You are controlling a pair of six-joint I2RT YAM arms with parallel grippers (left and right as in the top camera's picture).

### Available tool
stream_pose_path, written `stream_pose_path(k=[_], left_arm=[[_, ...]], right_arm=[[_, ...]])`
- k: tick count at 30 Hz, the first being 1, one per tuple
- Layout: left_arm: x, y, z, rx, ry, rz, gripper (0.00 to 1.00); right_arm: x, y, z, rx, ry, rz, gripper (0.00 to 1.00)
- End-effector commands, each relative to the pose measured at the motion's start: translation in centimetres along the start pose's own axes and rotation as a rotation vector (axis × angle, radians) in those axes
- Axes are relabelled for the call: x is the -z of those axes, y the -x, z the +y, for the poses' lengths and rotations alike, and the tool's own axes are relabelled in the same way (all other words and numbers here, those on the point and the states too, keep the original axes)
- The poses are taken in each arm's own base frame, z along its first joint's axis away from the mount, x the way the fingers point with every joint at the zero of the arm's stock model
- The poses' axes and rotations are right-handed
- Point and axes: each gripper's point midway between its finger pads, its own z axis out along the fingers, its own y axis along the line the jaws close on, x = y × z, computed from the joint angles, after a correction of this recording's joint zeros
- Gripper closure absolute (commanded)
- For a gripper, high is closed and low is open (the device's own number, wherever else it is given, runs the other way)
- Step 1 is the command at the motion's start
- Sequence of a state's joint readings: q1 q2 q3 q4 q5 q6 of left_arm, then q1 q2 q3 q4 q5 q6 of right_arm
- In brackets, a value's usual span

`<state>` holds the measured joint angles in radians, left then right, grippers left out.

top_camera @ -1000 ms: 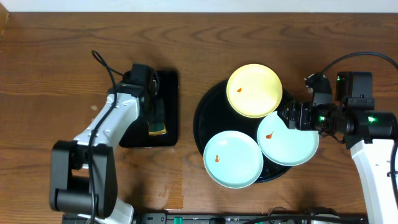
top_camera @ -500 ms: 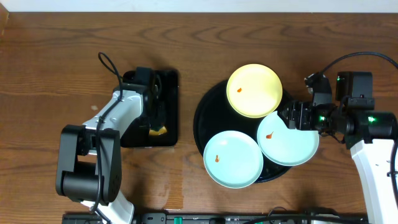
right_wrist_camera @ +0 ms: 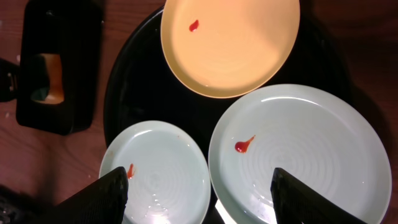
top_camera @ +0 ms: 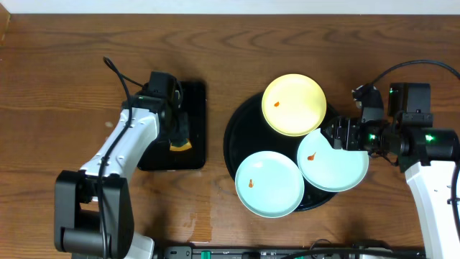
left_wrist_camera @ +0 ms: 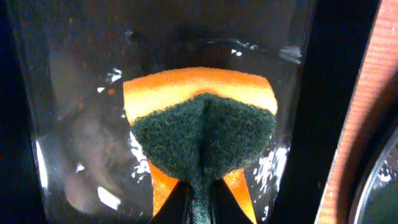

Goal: Clean dirty plates on tray and stack at the side

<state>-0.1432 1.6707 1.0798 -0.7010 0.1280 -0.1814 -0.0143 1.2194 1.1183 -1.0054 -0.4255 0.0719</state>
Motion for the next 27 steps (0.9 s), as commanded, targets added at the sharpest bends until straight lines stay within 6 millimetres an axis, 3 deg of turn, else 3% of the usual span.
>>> stream_pose_path(k=[1, 7, 12, 18, 19, 23, 27], left_arm=[[-2.0, -1.0, 0.5, -0.015, 0.013, 0.029, 0.93], [-2.9, -1.3, 0.7, -0.013, 0.021, 0.051, 0.93], [-1.7, -1.3, 0.6, -0.007, 0.024, 0.061, 0.92], [0.5, -0.6, 0.3, -0.006, 0.016, 0.027, 0.93], [0.5, -0.7, 0.3, -0.006, 0.017, 0.03, 0.93], [-0.9, -1.3, 0.6, 0.014, 0.022, 0.032, 0.93], [-3.6, -1.6, 1.2, 0.024, 0.037, 0.026, 0.93]], right_arm=[[0.3, 0.5, 0.7, 0.011, 0.009, -0.013, 0.29], [0.3, 0.7, 0.7, 0.015, 0.009, -0.02, 0.29], [0.2, 1.1, 0.1, 0.022, -0.024, -0.039, 0.29], [-0.7, 2.3, -1.0, 0.028, -0.068, -0.061, 0.58], [-1.1, 2.4, -1.3, 0.025, -0.074, -0.055, 0.58], [-2.9, 2.9, -2.0, 0.026, -0.075, -0.031, 0.5], [-5.7, 4.0, -3.2, 0.032, -0.077, -0.014, 0.52]])
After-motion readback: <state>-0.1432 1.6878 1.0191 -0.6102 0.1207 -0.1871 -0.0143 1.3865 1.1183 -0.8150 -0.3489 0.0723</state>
